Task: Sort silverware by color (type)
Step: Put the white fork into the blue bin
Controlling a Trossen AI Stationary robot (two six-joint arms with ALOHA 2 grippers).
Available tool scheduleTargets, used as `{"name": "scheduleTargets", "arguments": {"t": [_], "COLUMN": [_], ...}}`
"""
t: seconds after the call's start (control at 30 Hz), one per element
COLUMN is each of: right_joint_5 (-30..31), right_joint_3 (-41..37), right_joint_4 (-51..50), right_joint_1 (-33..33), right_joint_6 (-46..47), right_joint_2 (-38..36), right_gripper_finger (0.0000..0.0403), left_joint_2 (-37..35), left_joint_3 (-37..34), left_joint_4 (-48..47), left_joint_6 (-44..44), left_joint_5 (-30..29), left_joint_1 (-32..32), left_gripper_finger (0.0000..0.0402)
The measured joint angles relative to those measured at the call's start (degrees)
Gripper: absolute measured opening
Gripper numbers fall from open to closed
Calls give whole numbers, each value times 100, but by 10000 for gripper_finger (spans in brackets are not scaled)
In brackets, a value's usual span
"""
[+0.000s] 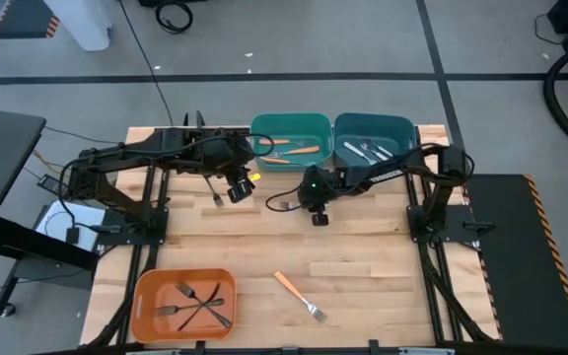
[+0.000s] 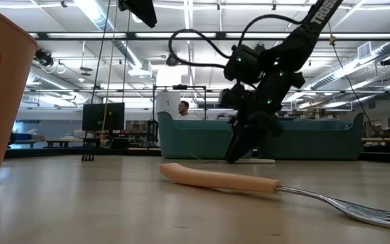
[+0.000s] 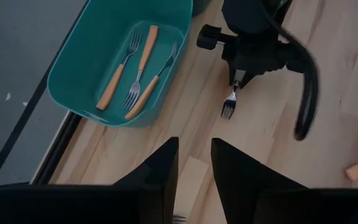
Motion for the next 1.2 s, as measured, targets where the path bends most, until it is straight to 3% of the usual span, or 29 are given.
{"name": "scheduleTargets", "arguments": {"t": [0.33,0.53,1.2], "right_joint_5": [486,572,328], "right_joint_3": [48,52,775], "right_joint_4": [-138,-477,-1629], "right_joint_1": [92,72,-125], "right_joint_6": [462,470,617], "right_joint_2": [272,194,-238], "right_gripper_finger": [91,33,4], "left_joint_2": [0,1,2], "left_joint_3": [0,0,0], "left_joint_4": [0,-1,9], "left_joint_6": [2,40,50], "left_joint_5": [0,0,0], "left_joint_1": [-2,-2,0], "left_gripper_finger": [105,105,105]}}
